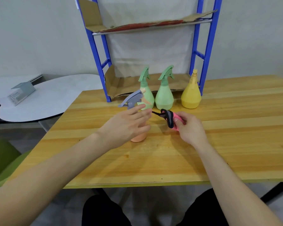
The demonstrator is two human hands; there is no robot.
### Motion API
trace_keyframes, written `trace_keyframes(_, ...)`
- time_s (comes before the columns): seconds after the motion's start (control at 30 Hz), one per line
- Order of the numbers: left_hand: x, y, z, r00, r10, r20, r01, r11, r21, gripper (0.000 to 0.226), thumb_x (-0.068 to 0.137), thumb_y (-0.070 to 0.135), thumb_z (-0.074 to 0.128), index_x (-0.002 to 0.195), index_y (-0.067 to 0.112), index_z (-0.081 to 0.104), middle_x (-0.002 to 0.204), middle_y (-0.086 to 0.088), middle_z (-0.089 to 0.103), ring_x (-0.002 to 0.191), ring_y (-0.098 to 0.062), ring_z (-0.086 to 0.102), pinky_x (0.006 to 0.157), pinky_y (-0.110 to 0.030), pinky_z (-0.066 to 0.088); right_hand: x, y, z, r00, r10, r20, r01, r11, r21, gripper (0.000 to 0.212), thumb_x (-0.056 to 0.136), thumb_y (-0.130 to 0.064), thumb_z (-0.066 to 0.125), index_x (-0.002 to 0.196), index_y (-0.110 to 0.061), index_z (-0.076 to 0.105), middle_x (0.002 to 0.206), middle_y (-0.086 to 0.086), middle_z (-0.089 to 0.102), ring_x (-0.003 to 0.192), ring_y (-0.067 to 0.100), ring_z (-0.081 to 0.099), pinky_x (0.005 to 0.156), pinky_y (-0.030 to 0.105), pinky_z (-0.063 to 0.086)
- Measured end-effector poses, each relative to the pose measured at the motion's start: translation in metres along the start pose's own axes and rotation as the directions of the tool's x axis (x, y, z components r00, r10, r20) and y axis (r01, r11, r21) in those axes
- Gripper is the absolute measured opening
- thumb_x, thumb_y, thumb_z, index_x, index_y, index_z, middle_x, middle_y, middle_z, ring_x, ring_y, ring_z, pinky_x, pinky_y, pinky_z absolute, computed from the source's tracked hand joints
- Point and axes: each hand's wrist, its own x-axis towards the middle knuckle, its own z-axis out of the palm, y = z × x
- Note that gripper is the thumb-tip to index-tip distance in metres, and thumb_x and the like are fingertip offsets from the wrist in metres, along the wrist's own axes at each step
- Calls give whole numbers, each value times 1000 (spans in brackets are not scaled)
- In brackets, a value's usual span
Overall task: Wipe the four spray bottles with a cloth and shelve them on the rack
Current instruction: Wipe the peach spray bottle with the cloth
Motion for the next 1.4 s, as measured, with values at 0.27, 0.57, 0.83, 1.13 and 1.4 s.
trace_keyframes(0.27,-11,10,-21,968,-27,-250,-22,981,-193,30,100,4,45,113,9,72,131,-17,69,131,-40,61,123,-48,37,-1,-2,-3,999,-17,33,16,1000,23,24,110,-19,57,119,-33,74,101,-16,75,93,5,70,81,32,58)
trace_keyframes(0.57,-5,-21,-8,403,-903,146,452,58,-890,43,98,40,77,136,27,61,128,14,67,118,0,64,98,-27,56,16,-28,-32,994,-76,-84,88,984,152,22,113,-21,48,120,-36,62,106,-13,73,96,15,71,76,33,56)
trace_keyframes(0.83,6,-18,-3,489,-841,230,370,-39,-928,15,104,27,71,117,30,79,100,15,81,87,-9,76,79,-27,61,10,-77,-17,890,-454,-35,444,847,292,42,108,2,48,126,-35,56,114,-18,70,102,8,67,92,33,53)
trace_keyframes(1.13,4,-23,-6,500,-825,264,374,-69,-925,21,103,14,72,115,27,83,93,12,83,76,-3,75,75,-31,64,10,-85,4,954,-300,-26,283,863,418,34,93,-40,81,113,-25,58,100,-7,75,94,14,73,82,34,57)
trace_keyframes(1.4,8,-23,-14,475,-830,293,363,-119,-924,20,103,17,72,106,34,83,89,11,83,73,-14,78,63,-16,58,18,-75,22,957,-285,-61,289,900,327,15,97,-39,77,92,-26,71,81,-6,73,76,18,65,70,38,52)
